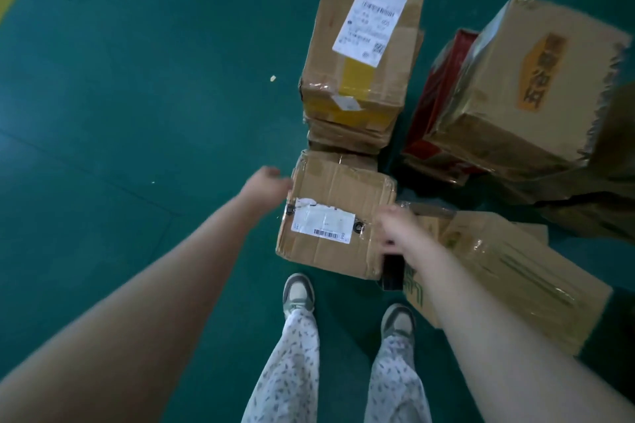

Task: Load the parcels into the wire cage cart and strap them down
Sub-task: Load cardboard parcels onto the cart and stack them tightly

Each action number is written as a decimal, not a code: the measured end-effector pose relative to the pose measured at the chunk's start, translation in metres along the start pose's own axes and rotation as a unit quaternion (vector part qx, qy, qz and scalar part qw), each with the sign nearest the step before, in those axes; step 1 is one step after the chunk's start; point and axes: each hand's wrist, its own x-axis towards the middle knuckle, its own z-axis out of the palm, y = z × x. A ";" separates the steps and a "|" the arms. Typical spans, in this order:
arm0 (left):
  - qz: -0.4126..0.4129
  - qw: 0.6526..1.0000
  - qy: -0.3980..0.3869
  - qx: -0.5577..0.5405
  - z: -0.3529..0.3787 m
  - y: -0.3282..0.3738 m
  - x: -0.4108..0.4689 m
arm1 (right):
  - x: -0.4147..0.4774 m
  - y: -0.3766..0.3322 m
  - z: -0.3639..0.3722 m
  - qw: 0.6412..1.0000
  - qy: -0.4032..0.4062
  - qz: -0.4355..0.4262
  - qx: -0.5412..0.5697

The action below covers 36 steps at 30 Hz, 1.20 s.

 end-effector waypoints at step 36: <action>0.223 0.955 -0.078 -0.178 -0.037 0.166 -0.280 | -0.266 -0.049 -0.132 0.896 0.187 -0.063 0.398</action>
